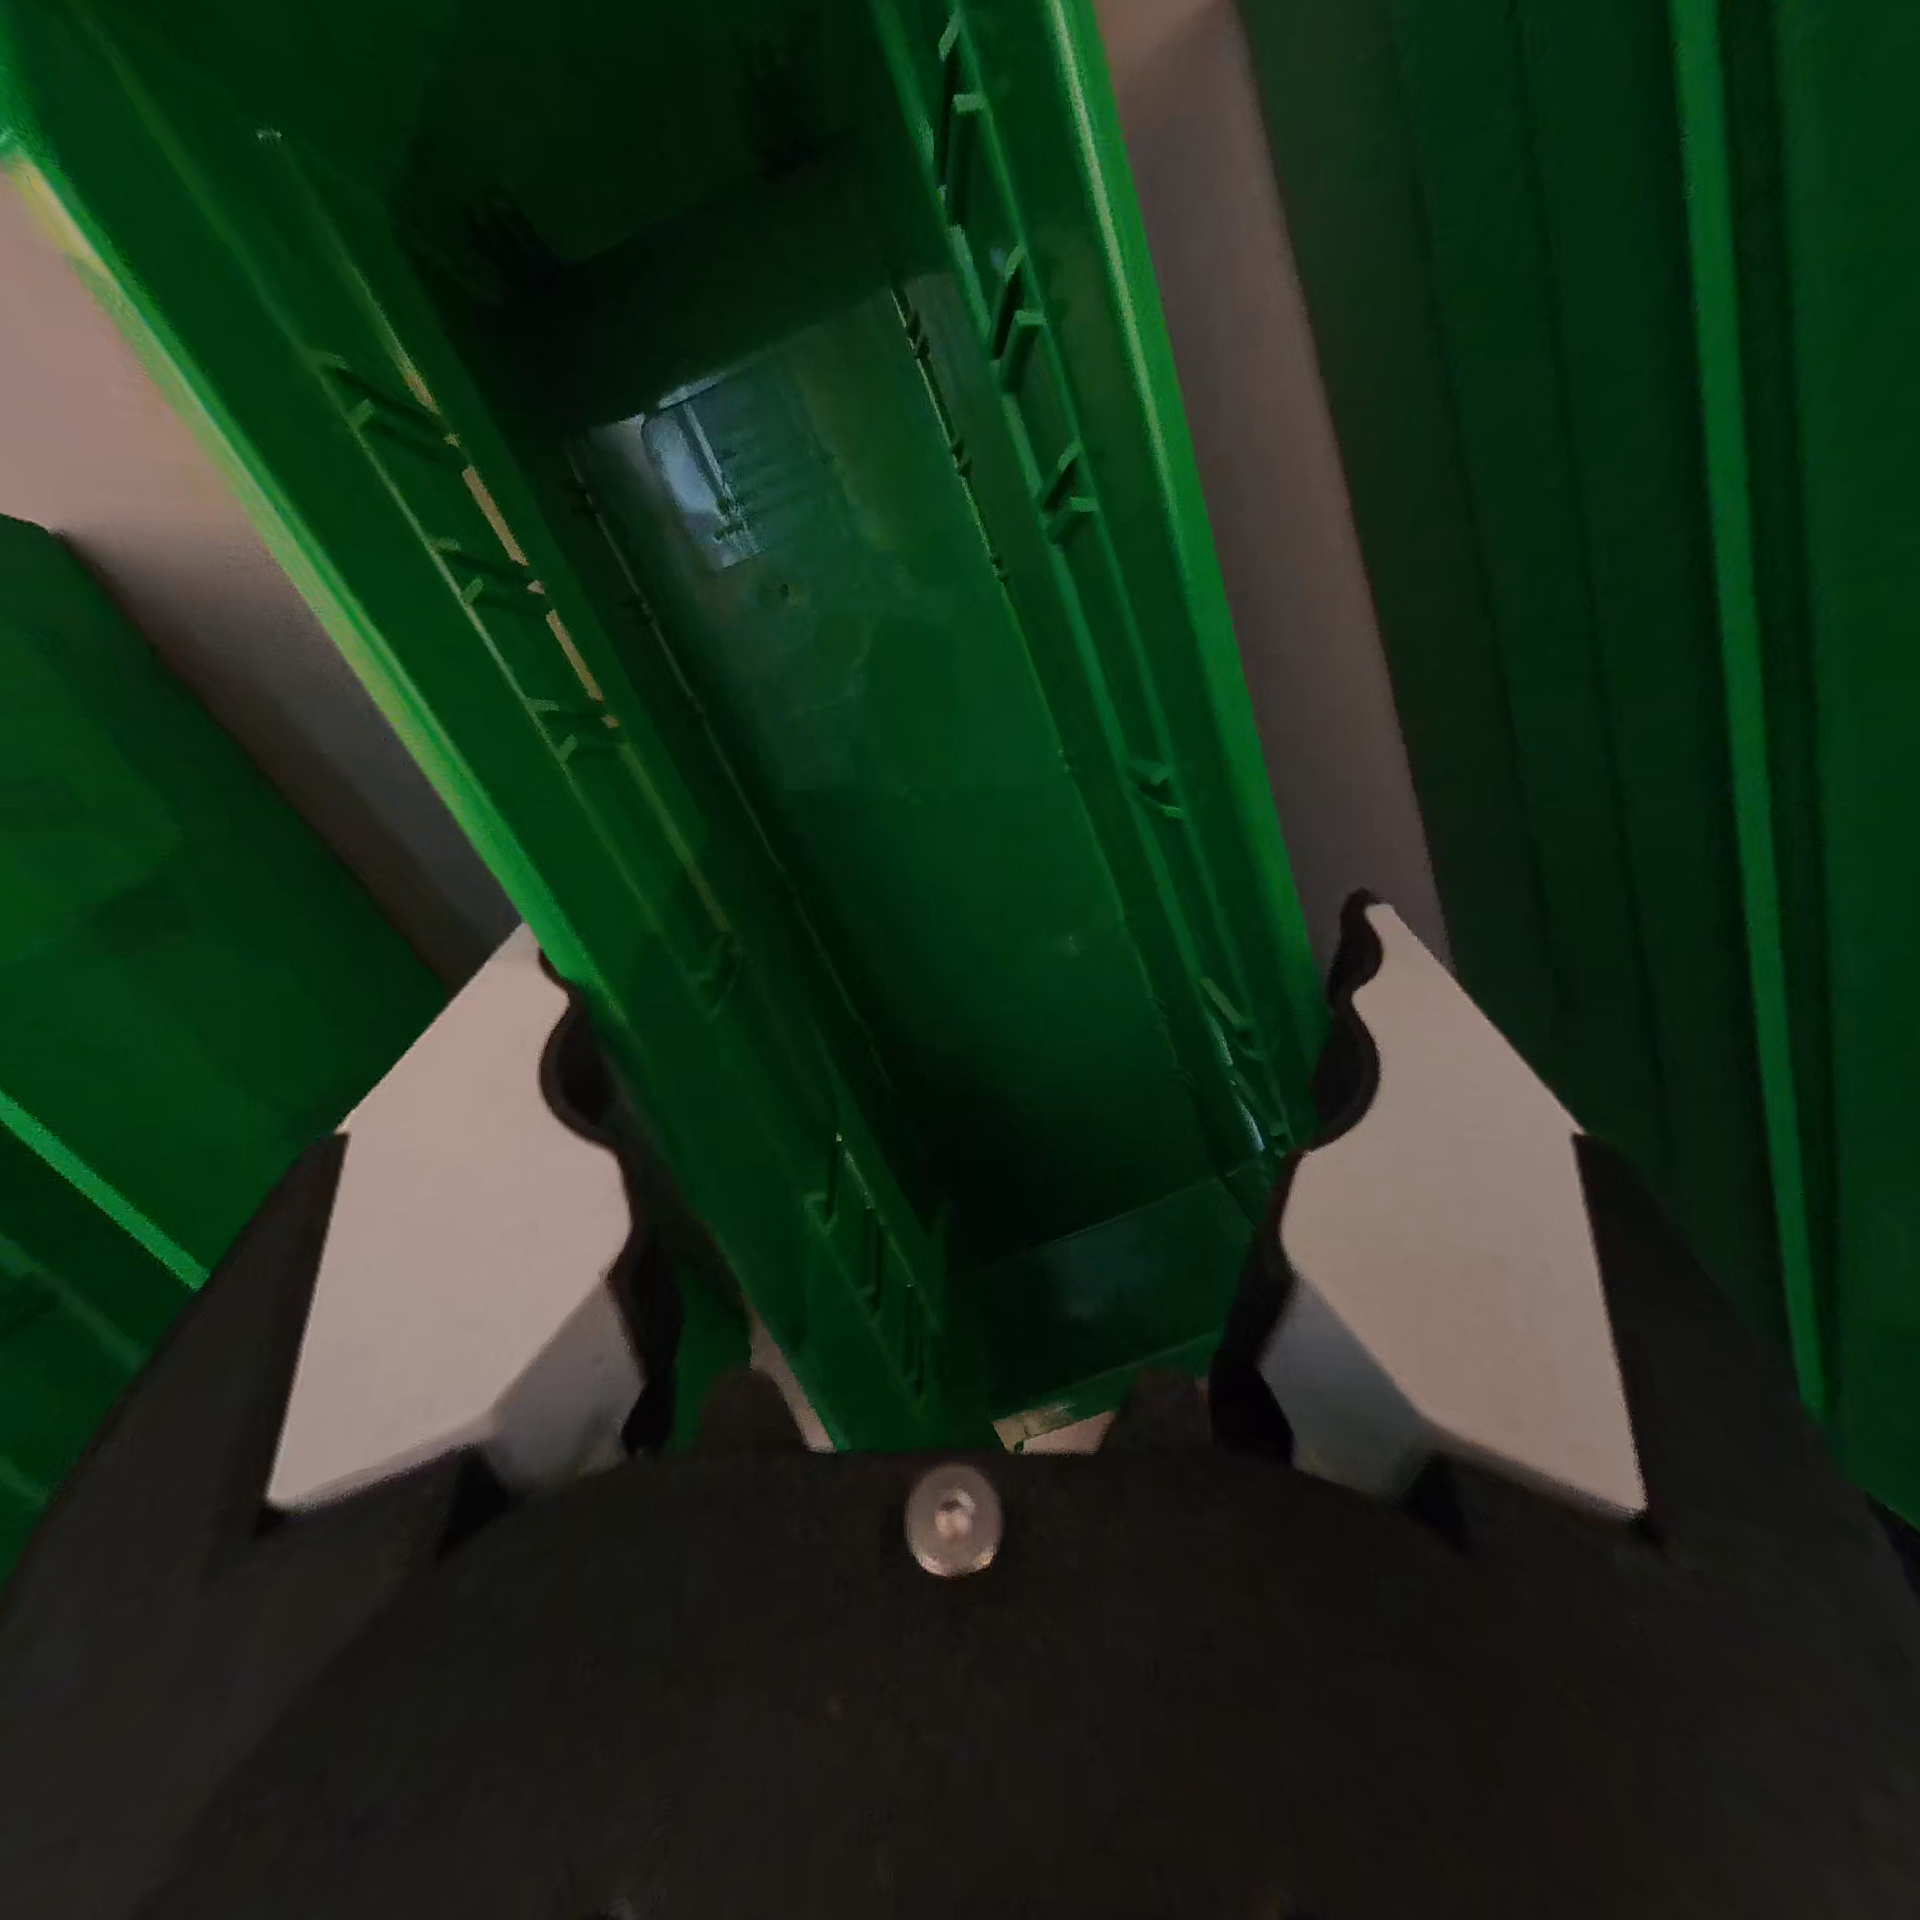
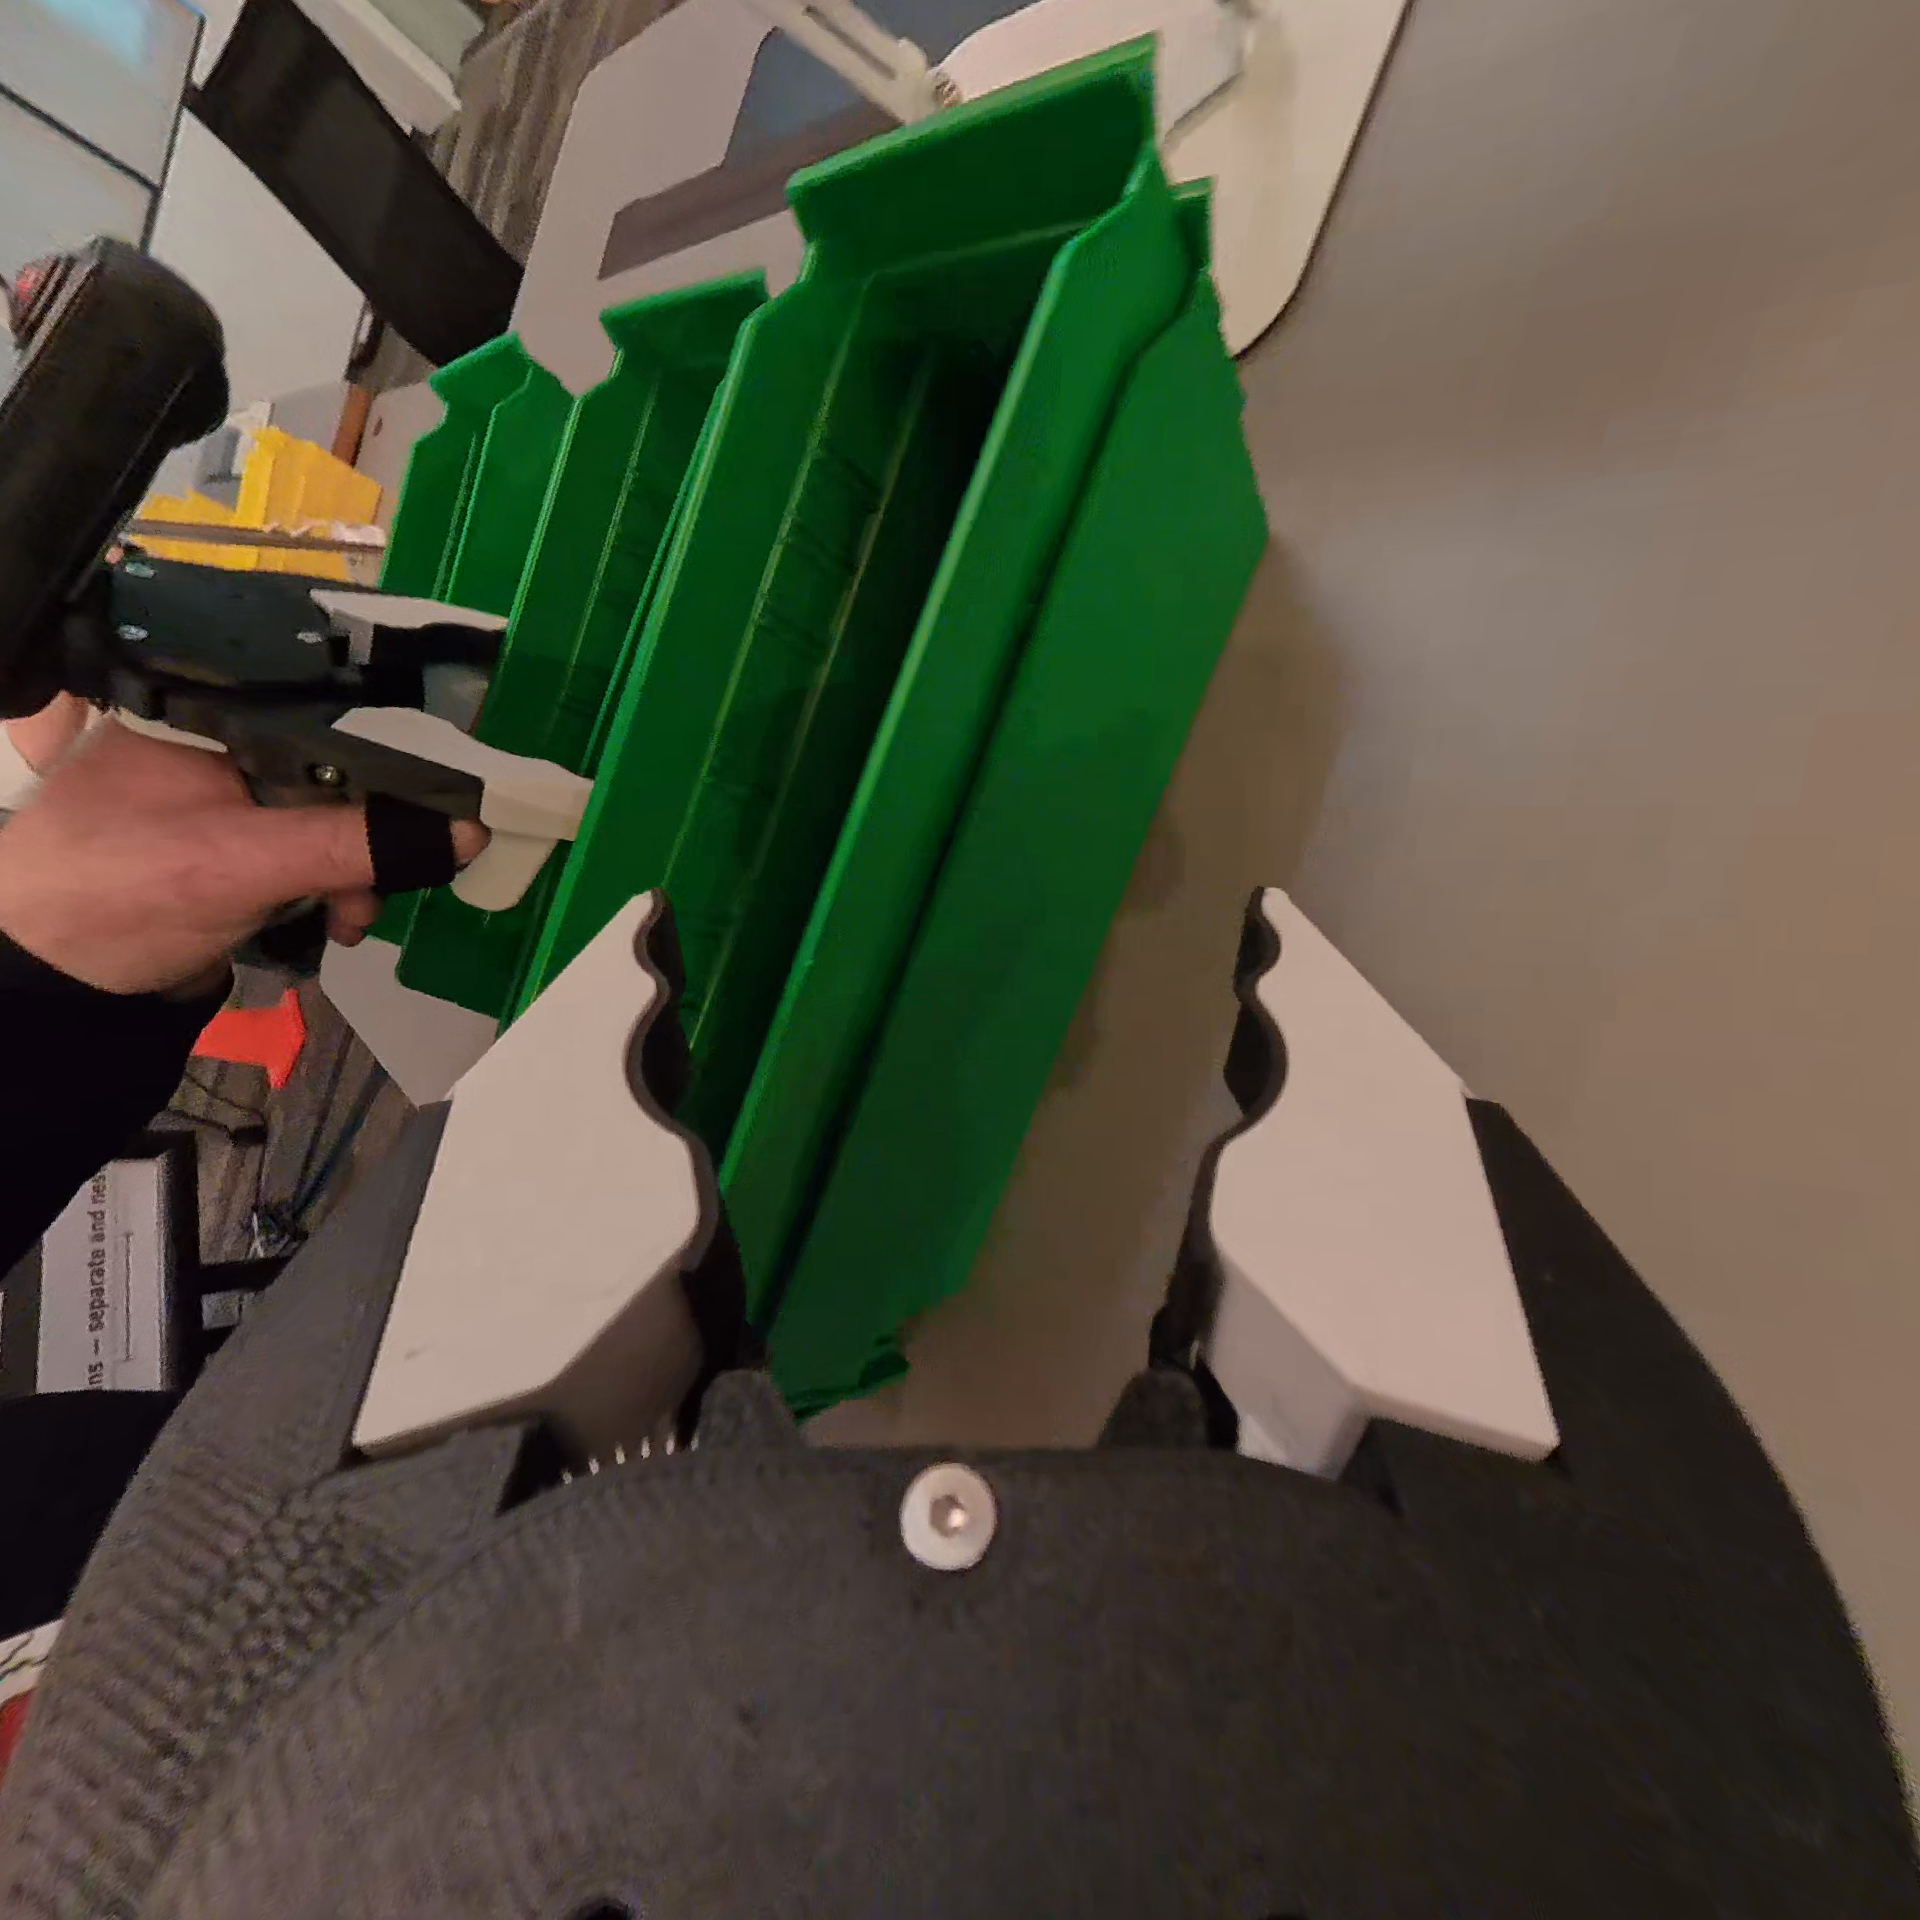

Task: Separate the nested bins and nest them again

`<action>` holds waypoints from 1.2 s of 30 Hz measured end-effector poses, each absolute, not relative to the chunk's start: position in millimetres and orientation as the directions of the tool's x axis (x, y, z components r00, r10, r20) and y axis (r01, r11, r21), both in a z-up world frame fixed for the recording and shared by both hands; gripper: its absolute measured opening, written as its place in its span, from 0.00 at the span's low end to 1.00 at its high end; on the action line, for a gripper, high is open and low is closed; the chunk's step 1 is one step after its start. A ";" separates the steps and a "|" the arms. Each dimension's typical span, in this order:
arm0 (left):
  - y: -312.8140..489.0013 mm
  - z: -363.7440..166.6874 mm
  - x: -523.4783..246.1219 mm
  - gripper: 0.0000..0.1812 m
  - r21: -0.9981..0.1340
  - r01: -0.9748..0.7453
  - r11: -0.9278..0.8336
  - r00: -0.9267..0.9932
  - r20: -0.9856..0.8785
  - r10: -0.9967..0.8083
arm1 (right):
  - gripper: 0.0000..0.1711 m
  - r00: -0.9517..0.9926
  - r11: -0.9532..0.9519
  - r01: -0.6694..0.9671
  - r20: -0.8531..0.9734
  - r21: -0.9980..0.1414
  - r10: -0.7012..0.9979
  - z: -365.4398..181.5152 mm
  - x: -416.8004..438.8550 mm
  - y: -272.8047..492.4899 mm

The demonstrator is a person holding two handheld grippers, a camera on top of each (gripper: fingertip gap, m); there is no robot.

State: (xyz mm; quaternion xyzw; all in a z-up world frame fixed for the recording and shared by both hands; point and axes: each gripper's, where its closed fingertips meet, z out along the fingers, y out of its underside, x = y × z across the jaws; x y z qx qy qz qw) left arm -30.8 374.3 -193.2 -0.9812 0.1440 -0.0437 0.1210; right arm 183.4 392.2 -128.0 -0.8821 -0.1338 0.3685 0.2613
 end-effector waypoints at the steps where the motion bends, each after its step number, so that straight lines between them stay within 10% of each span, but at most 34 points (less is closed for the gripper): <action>1: 374.0 -192.1 -30.4 0.73 -0.255 -0.276 -0.927 0.953 0.053 -0.298 | 0.61 0.695 -0.827 0.035 -0.581 -0.562 0.424 -127.5 187.8 393.4; 15: 380.5 -162.0 -35.3 0.60 -0.359 -0.202 -0.911 0.957 0.125 -0.262 | 0.58 0.672 -0.847 0.011 -0.623 -0.532 0.400 -133.6 200.3 387.0; 30: 394.5 -9.2 57.1 0.61 -0.579 -0.004 -0.815 0.857 0.418 -0.301 | 0.57 0.644 -0.859 0.004 -0.656 -0.511 0.394 -143.4 195.8 387.1; 36: 390.4 -36.7 108.1 0.62 -0.522 0.033 -0.852 0.827 0.493 -0.270 | 0.56 0.632 -0.859 -0.010 -0.670 -0.511 0.391 -144.4 199.1 389.2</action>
